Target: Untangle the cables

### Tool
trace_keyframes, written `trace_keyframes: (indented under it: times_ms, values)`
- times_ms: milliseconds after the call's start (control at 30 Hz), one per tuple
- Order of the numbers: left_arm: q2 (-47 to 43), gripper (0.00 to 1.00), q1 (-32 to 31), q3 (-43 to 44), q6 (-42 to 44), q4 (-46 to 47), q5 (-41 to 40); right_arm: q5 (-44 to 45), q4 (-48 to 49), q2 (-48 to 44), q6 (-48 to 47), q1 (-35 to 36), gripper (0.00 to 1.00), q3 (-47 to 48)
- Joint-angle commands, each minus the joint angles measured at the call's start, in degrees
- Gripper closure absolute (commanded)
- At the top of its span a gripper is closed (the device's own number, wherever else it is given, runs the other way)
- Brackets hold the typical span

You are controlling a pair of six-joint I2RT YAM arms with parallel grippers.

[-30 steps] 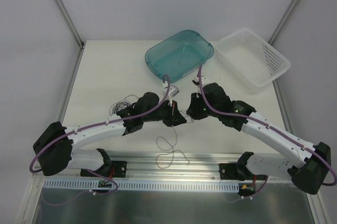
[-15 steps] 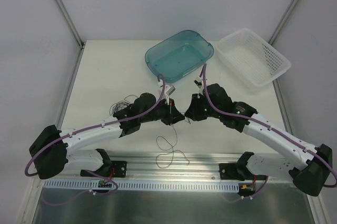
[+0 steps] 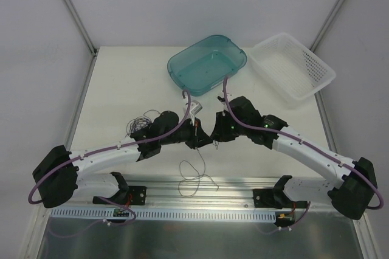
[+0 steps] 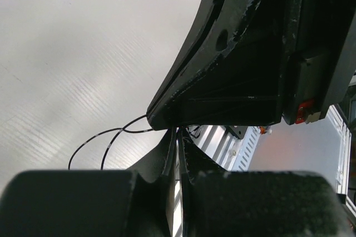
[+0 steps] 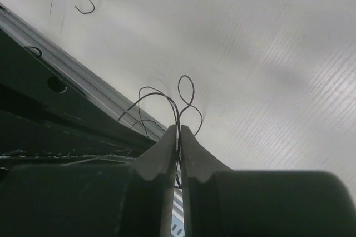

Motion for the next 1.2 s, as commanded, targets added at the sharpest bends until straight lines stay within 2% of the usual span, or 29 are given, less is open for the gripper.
trace_keyframes:
  times_ms: [0, 233, 267, 433, 567, 667, 933, 1167]
  values:
    - [-0.9, 1.0, 0.1, -0.3, 0.7, 5.2, -3.7, -9.5, 0.2, -0.1, -1.2, 0.6, 0.9, 0.5]
    - [-0.3, 1.0, 0.1, -1.0, 1.3, 4.9, -4.8, -17.2, 1.3, -0.1, -5.4, 0.7, 0.89, 0.7]
    - [-0.4, 1.0, 0.1, -1.0, 1.4, 4.7, -4.9, -16.7, -0.6, -0.1, -5.9, 0.7, 0.81, 1.1]
    - [-0.5, 1.0, 0.1, -0.8, 0.9, 3.5, -6.0, -12.0, -2.4, -3.3, -7.5, 0.7, 0.68, 1.3]
    - [-0.2, 1.0, 0.1, -0.3, 0.0, 2.2, -5.6, -5.9, -5.8, -6.7, -7.9, 0.7, 0.47, 3.1]
    - [0.5, 1.0, 0.1, 0.9, -0.7, 0.3, -6.5, -1.7, -7.4, -9.1, -8.3, 0.7, 0.39, 3.9]
    - [0.7, 1.0, 0.1, 3.6, -5.2, -7.3, -10.6, 2.4, -5.7, -15.9, -9.3, 1.1, 0.36, 2.4]
    - [1.3, 1.0, 0.1, 7.1, -10.7, -12.8, -10.9, 0.5, 0.6, -15.0, -12.3, 3.2, 0.55, -3.3]
